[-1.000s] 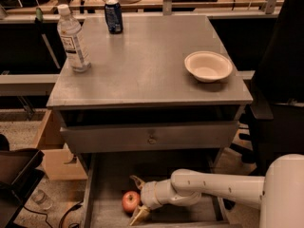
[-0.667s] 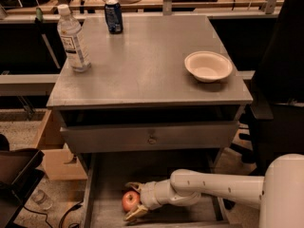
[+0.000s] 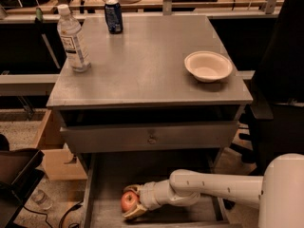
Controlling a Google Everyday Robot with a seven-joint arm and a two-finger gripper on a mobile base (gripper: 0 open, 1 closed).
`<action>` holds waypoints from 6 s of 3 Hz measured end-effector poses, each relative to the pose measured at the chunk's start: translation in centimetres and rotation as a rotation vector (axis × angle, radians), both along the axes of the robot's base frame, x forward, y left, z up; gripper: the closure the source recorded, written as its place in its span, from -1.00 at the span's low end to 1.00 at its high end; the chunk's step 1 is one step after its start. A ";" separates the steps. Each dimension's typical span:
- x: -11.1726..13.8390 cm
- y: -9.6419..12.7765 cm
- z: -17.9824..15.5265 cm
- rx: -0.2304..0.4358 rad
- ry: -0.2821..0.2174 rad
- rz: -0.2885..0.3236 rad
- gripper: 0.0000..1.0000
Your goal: Pick apple from middle drawer and place on counter
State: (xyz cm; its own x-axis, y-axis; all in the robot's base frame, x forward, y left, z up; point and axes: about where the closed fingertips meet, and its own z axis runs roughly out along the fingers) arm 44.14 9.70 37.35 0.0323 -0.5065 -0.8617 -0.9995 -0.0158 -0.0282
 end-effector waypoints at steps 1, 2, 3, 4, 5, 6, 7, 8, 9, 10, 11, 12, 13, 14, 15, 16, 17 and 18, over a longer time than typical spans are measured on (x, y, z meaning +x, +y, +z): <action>-0.1 0.1 0.0 0.001 0.001 0.002 0.89; -1.0 -0.3 1.5 0.009 0.020 0.020 1.00; -1.8 -1.3 6.3 0.007 0.037 0.079 1.00; -0.9 -3.9 13.4 0.034 0.083 0.063 1.00; 0.9 -6.5 21.4 0.051 0.132 0.009 1.00; 2.5 -8.6 28.1 0.058 0.149 -0.057 1.00; 1.8 -10.7 34.1 0.043 0.132 -0.133 1.00; -0.7 -12.6 40.0 0.037 0.075 -0.209 1.00; -1.8 -14.3 45.0 0.063 0.013 -0.290 1.00; -2.0 -14.0 47.7 0.092 -0.040 -0.388 1.00; -0.3 -13.8 48.3 0.125 -0.118 -0.526 1.00; 1.6 -14.5 48.8 0.117 -0.171 -0.609 1.00; 2.1 -14.1 49.2 0.113 -0.176 -0.600 1.00; 5.2 -13.9 51.4 0.115 -0.199 -0.589 1.00; 12.3 -16.5 55.3 0.074 -0.209 -0.581 1.00; 18.3 -17.3 54.7 0.039 -0.136 -0.564 1.00; 24.2 -13.4 53.6 0.036 -0.061 -0.487 1.00; 28.0 -8.7 55.7 0.048 -0.067 -0.404 1.00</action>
Offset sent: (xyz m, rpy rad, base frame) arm -0.0082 -0.0095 0.0248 0.0148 0.0066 0.0206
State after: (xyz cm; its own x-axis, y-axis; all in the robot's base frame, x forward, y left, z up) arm 72.11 0.98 93.08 -0.1038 -0.4492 -0.8874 -0.9209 0.3804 -0.0849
